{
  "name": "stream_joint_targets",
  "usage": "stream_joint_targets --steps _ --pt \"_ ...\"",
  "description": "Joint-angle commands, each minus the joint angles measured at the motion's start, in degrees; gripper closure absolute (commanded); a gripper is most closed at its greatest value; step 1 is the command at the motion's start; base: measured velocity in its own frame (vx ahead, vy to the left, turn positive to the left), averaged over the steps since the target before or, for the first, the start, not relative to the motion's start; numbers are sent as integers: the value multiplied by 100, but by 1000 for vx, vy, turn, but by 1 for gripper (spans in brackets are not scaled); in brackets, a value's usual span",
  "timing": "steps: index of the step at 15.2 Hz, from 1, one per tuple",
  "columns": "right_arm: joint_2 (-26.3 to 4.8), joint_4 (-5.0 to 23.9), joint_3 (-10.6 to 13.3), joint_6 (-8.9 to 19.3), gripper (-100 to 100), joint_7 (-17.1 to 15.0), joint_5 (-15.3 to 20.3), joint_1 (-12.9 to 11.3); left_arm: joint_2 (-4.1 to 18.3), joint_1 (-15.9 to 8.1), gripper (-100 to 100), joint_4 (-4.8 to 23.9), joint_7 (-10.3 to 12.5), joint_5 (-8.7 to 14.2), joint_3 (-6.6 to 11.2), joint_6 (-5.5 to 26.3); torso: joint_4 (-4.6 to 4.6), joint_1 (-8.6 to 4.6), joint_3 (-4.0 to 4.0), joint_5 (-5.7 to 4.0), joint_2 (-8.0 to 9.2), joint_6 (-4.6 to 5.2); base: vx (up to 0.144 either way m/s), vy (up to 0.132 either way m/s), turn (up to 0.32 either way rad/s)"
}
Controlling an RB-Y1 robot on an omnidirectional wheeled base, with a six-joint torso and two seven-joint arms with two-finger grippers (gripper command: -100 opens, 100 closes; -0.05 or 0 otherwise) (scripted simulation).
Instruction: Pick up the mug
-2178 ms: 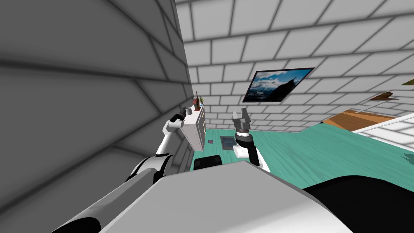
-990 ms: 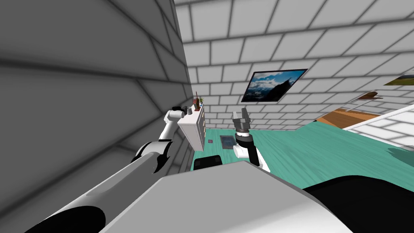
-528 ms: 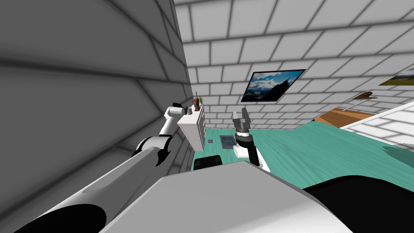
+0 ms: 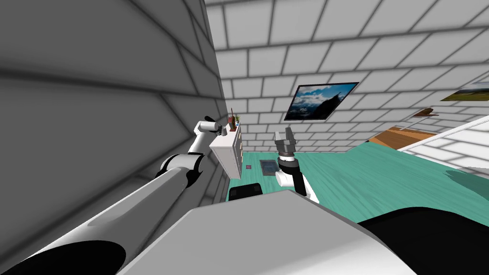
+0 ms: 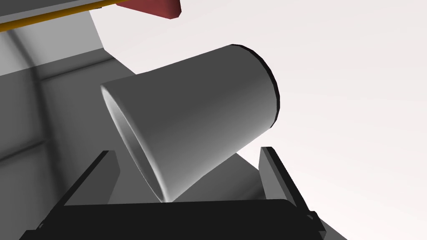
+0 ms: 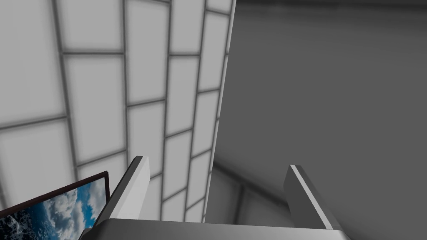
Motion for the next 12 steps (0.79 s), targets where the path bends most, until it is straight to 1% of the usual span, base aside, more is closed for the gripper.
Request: stream_joint_targets --steps 1,3,4,5,6,7,8,9,10,11,12 --pt "0 0 0 0 0 0 0 0 14 -271 -100 279 3 47 8 286 0 0 0 0 0 0 24 23 -41" --pt "0 0 0 0 0 0 0 0 14 -271 -100 279 3 47 8 471 -1 1 -1 1 -1 -1 15 16 -10" --pt "0 0 0 0 0 0 0 0 32 -543 -100 560 6 113 19 623 -1 0 0 1 1 -2 23 15 -20" --pt "0 0 0 0 0 0 0 0 32 -609 -100 634 6 113 19 731 0 0 -1 0 -1 0 35 23 -32" --pt "0 0 0 0 0 0 0 0 32 -609 -100 634 6 113 19 857 -1 1 -2 0 -4 0 28 22 -21" --pt "0 0 0 0 0 0 0 0 32 -609 -100 634 6 113 19 904 -2 2 -3 1 -4 -1 16 13 -5" --pt "0 0 0 0 0 0 0 0 49 -876 -100 891 9 176 29 1084 -2 1 -2 1 -2 -2 26 15 -24" --pt "0 0 0 0 0 0 0 0 49 -930 -100 978 9 176 29 1203 -1 0 -2 0 -3 0 38 24 -36" --pt "0 0 0 0 0 0 0 0 49 -930 -100 980 9 176 29 1320 -2 1 -3 0 -6 0 31 23 -20" --pt "0 0 0 0 0 0 0 0 49 -930 -100 980 9 176 29 1323 -2 2 -4 1 -6 -1 19 14 -2" --pt "0 0 0 0 0 0 0 0 64 -1233 -100 1311 12 237 39 1499 -3 1 -3 1 -3 -2 32 21 -25"
